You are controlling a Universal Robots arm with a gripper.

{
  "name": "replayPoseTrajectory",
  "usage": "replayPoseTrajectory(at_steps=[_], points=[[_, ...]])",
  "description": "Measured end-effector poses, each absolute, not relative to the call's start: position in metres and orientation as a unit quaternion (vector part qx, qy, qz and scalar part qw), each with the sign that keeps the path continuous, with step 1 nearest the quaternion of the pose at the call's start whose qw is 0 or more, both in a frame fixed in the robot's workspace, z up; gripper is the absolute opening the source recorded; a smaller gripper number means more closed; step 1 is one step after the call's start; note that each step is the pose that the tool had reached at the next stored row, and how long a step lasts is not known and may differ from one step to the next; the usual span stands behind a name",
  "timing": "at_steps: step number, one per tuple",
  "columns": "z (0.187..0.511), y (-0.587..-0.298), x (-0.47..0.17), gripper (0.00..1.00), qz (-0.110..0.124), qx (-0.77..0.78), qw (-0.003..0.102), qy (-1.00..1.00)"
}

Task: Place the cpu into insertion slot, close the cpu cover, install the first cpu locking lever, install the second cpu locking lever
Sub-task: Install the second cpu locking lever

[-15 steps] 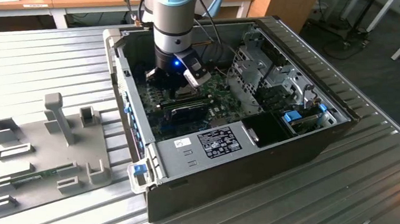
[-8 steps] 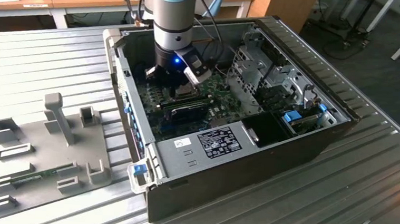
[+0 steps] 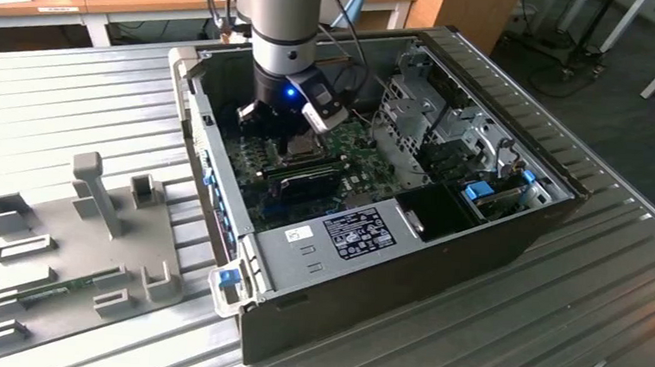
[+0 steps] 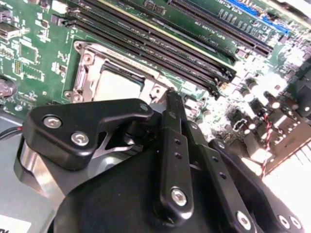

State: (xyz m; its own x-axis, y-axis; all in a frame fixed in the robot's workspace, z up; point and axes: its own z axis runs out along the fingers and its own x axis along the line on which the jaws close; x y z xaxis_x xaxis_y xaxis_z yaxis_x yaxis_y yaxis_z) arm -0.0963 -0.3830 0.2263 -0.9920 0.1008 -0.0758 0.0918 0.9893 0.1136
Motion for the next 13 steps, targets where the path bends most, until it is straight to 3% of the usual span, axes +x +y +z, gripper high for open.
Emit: replayPoseTrajectory(at_steps=[13], points=[[0.248,-0.383,-0.096,0.10,0.055,0.048,0.041,0.996]])
